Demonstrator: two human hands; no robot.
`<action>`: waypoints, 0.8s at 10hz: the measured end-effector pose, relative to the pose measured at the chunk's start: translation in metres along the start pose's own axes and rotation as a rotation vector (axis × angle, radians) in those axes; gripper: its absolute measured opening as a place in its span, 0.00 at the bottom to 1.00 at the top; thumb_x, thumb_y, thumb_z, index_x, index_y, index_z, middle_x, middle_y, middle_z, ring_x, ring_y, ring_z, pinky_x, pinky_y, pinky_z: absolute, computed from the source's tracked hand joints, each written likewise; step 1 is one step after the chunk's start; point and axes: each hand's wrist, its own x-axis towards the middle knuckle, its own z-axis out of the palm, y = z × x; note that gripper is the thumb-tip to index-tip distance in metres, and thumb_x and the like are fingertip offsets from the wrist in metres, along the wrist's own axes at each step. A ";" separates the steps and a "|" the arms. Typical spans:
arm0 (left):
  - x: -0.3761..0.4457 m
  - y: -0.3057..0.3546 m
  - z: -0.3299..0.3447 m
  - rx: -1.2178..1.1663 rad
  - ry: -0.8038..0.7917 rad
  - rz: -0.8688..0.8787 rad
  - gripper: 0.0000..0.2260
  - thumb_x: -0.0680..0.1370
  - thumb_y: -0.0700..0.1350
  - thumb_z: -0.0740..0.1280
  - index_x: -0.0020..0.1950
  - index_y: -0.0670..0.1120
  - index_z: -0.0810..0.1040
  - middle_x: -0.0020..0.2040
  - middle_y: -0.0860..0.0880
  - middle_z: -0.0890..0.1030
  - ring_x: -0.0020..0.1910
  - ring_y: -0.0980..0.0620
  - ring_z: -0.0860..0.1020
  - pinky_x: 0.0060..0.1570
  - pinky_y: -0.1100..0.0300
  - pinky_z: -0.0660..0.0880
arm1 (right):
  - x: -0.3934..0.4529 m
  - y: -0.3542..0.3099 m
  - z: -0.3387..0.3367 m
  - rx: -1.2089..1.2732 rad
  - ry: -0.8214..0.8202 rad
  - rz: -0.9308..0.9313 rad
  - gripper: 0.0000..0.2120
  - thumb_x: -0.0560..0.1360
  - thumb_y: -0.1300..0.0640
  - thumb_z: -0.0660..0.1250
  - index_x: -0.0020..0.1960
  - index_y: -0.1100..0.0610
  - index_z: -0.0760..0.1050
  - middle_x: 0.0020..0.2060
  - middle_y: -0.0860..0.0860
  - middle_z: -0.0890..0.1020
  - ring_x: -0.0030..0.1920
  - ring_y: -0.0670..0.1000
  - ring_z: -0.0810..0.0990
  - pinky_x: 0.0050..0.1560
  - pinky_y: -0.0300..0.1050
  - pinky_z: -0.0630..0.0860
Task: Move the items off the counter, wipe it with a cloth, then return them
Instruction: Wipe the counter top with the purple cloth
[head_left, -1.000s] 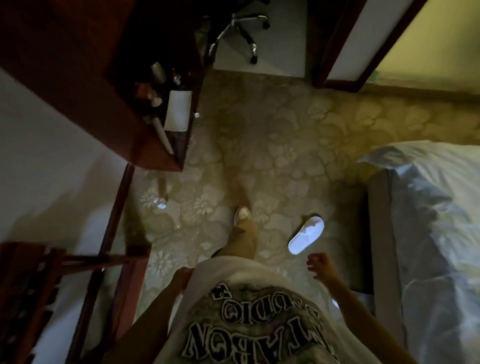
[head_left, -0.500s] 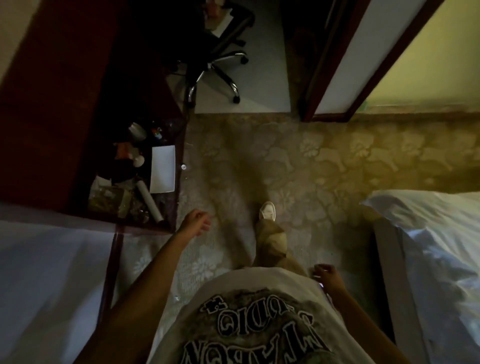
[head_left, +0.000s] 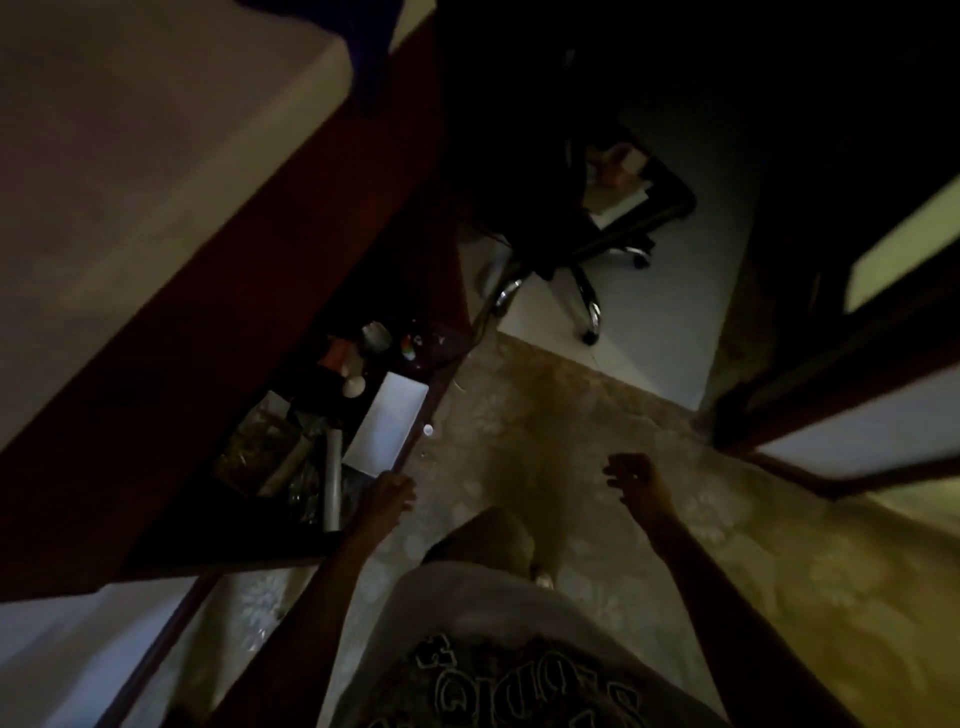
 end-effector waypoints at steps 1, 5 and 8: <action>0.007 0.088 -0.004 -0.003 0.145 0.265 0.07 0.80 0.46 0.64 0.56 0.46 0.76 0.54 0.42 0.80 0.51 0.43 0.79 0.52 0.48 0.78 | 0.052 -0.075 0.008 -0.068 -0.071 -0.177 0.07 0.79 0.62 0.61 0.55 0.58 0.74 0.55 0.65 0.79 0.49 0.54 0.78 0.43 0.38 0.75; 0.009 0.350 -0.149 0.535 1.142 0.949 0.11 0.78 0.44 0.67 0.59 0.42 0.79 0.59 0.41 0.75 0.54 0.41 0.75 0.52 0.48 0.73 | 0.117 -0.470 0.118 -0.277 -0.174 -1.277 0.19 0.79 0.44 0.59 0.64 0.54 0.70 0.59 0.49 0.76 0.58 0.49 0.76 0.57 0.46 0.74; 0.021 0.374 -0.177 0.832 1.252 0.635 0.17 0.80 0.54 0.59 0.61 0.46 0.80 0.59 0.44 0.78 0.51 0.42 0.75 0.47 0.51 0.68 | 0.183 -0.624 0.208 -1.037 -0.189 -1.537 0.37 0.76 0.30 0.42 0.77 0.50 0.56 0.78 0.51 0.57 0.78 0.52 0.51 0.77 0.55 0.48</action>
